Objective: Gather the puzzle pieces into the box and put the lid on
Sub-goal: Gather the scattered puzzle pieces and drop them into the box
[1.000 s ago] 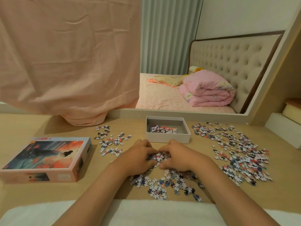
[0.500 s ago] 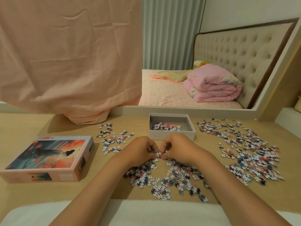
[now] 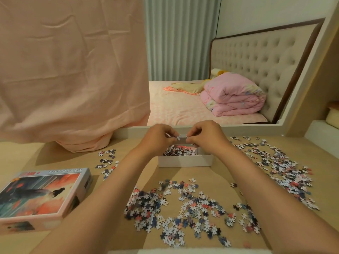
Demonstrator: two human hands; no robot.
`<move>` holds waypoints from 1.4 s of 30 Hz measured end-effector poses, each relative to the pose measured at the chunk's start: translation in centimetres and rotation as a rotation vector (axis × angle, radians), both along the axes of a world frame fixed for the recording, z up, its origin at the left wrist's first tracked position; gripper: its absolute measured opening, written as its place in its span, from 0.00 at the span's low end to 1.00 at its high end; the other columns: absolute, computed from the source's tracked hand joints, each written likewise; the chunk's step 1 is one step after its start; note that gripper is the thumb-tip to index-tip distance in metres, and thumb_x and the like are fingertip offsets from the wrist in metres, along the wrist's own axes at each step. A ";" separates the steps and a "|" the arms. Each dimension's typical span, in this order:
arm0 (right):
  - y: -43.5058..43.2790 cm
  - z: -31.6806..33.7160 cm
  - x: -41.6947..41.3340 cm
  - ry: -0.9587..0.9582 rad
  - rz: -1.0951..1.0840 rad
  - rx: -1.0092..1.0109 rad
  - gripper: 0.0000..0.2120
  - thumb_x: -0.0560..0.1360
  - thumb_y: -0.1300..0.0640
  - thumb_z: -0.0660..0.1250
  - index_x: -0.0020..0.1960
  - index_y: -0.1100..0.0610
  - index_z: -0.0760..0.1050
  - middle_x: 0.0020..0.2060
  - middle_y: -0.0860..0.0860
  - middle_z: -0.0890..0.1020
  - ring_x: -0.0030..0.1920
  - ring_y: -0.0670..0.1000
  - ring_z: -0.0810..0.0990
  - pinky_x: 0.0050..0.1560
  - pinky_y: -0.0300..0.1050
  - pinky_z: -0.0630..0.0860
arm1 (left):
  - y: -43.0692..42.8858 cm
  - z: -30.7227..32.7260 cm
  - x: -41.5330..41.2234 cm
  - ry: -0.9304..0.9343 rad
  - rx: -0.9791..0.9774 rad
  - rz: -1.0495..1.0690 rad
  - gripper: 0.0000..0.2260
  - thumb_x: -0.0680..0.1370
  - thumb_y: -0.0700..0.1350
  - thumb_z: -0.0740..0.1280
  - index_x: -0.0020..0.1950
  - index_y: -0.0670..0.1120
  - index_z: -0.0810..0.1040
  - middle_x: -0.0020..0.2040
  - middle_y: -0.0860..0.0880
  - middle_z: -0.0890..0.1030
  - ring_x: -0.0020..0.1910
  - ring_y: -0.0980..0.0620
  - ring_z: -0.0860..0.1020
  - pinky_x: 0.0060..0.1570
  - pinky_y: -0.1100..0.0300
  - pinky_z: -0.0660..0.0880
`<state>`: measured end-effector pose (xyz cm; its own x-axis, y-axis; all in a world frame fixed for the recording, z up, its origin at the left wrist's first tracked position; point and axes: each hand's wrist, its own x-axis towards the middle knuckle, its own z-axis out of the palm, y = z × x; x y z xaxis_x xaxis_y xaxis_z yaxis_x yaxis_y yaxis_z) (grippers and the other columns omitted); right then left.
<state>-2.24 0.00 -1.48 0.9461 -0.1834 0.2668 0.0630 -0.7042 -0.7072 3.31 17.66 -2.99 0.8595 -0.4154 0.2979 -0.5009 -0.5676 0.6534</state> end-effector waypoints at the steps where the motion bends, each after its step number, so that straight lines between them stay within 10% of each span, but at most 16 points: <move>1: -0.1 -0.2 0.5 -0.003 -0.020 -0.004 0.06 0.68 0.63 0.78 0.37 0.55 0.83 0.32 0.51 0.84 0.30 0.50 0.83 0.34 0.45 0.81 | -0.5 -0.2 0.6 0.005 0.011 0.006 0.01 0.76 0.42 0.72 0.47 0.47 0.83 0.40 0.51 0.83 0.38 0.51 0.82 0.39 0.55 0.80; 10: -0.6 -2.7 1.8 0.130 0.130 -0.166 0.07 0.79 0.52 0.69 0.50 0.51 0.86 0.37 0.43 0.81 0.36 0.40 0.75 0.34 0.35 0.66 | -1.6 -2.1 1.4 0.019 0.216 -0.096 0.16 0.82 0.49 0.61 0.39 0.47 0.81 0.26 0.50 0.72 0.26 0.53 0.66 0.29 0.59 0.62; 15: -0.1 -2.6 0.9 0.164 0.185 -0.194 0.09 0.79 0.54 0.67 0.55 0.49 0.85 0.44 0.46 0.84 0.44 0.44 0.79 0.42 0.38 0.72 | -0.2 -2.5 0.9 -0.052 0.271 -0.141 0.12 0.80 0.47 0.63 0.59 0.53 0.83 0.52 0.53 0.81 0.48 0.54 0.78 0.51 0.57 0.75; 24: 7.0 -1.2 -2.3 0.118 0.366 -0.269 0.11 0.80 0.52 0.66 0.60 0.47 0.82 0.56 0.45 0.83 0.49 0.43 0.79 0.50 0.38 0.72 | 8.0 -5.2 -1.8 -0.139 0.244 0.129 0.16 0.80 0.48 0.64 0.68 0.52 0.74 0.66 0.52 0.74 0.67 0.51 0.68 0.67 0.55 0.64; 33: 14.9 -5.3 -1.7 0.394 0.600 -0.548 0.42 0.75 0.36 0.67 0.81 0.43 0.49 0.81 0.50 0.44 0.80 0.53 0.44 0.79 0.54 0.50 | 16.0 -7.6 -2.8 0.117 0.444 0.212 0.30 0.81 0.59 0.59 0.80 0.50 0.56 0.80 0.48 0.55 0.79 0.48 0.51 0.75 0.52 0.51; 42: 16.4 -6.2 1.1 0.217 0.494 -0.422 0.27 0.75 0.39 0.68 0.71 0.46 0.72 0.67 0.52 0.70 0.71 0.54 0.65 0.71 0.52 0.65 | 18.3 -6.9 0.1 -0.029 0.315 0.282 0.27 0.78 0.56 0.64 0.76 0.52 0.64 0.77 0.49 0.64 0.76 0.46 0.56 0.72 0.51 0.56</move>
